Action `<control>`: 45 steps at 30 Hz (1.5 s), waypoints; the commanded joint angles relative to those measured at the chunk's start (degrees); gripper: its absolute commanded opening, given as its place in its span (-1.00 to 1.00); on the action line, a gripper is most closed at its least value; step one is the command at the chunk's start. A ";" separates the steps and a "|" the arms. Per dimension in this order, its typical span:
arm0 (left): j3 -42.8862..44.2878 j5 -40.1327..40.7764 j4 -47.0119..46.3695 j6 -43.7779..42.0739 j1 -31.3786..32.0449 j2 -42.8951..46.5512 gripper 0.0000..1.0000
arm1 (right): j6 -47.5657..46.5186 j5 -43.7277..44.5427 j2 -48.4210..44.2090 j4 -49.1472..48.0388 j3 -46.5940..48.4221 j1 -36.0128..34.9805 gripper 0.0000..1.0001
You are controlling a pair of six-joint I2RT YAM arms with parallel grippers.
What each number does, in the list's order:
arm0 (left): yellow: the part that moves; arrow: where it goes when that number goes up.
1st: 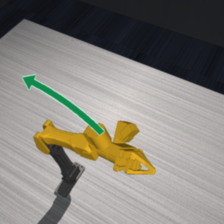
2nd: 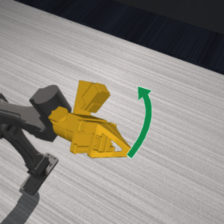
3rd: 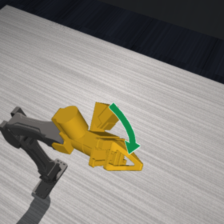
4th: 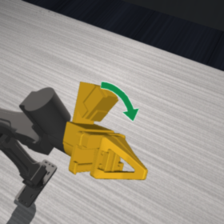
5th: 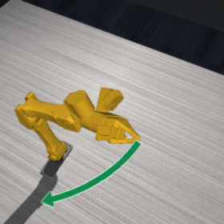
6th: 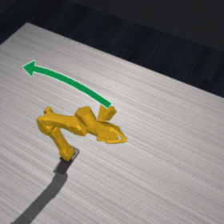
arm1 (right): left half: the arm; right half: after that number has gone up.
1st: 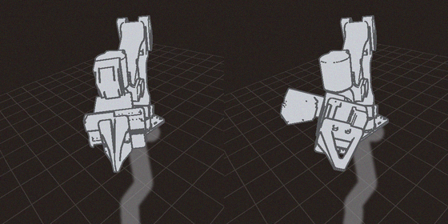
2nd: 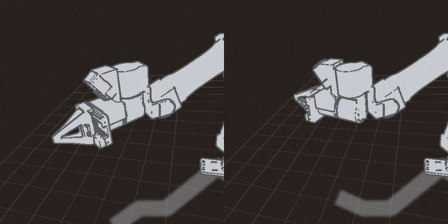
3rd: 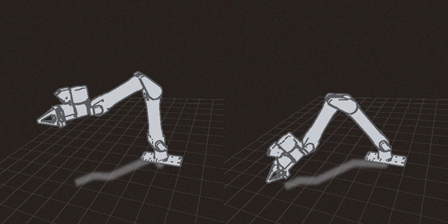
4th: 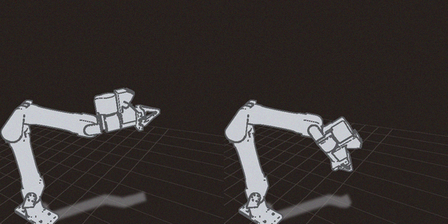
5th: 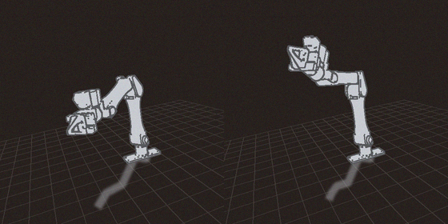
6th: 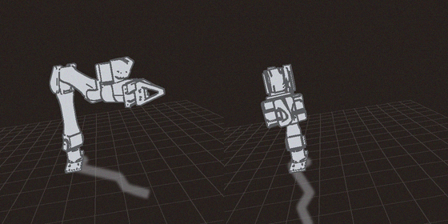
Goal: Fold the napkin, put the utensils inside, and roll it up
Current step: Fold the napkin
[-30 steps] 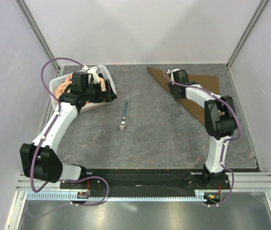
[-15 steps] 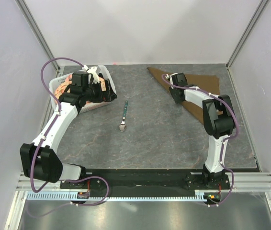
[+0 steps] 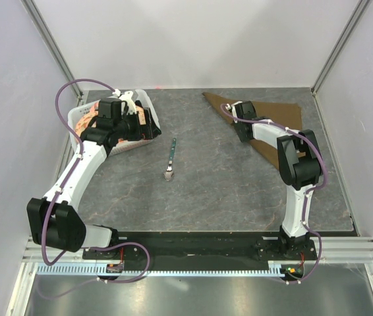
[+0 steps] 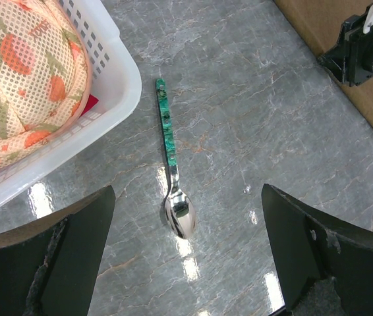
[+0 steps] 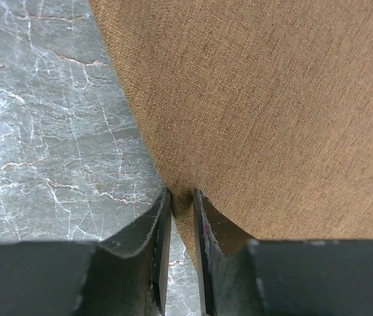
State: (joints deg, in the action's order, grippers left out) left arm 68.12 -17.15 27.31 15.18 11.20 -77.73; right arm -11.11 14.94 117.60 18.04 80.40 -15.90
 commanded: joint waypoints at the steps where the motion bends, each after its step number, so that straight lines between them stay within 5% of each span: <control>1: 0.17 -2.01 -1.73 1.43 -0.30 2.24 1.00 | -3.21 0.88 1.32 0.77 -2.08 -0.01 -0.52; 10: 0.26 -2.72 -1.82 1.69 -0.30 2.76 1.00 | -2.08 -3.33 0.17 2.52 -3.85 -1.94 -1.00; 30: 5.71 -4.21 -1.82 4.77 -0.30 4.43 1.00 | 24.02 -8.62 -3.60 7.00 -7.02 -21.71 -1.00; 32: 5.97 -2.81 -1.82 4.69 -0.39 4.78 1.00 | 26.92 -7.74 -4.31 7.01 -6.40 -23.56 -0.89; 36: 5.19 -0.52 -1.65 3.54 -0.57 5.49 1.00 | 31.93 -4.41 -8.60 6.30 -3.94 -27.25 -0.12; 45: 2.55 -0.17 -1.91 3.19 -0.92 7.16 1.00 | 47.84 -6.41 -4.14 0.50 3.08 -30.77 0.02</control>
State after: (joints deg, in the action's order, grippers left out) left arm 71.59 -17.98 26.81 18.13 10.61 -73.25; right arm 27.09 9.65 110.78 21.23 77.23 -46.54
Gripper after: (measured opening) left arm 0.996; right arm 0.503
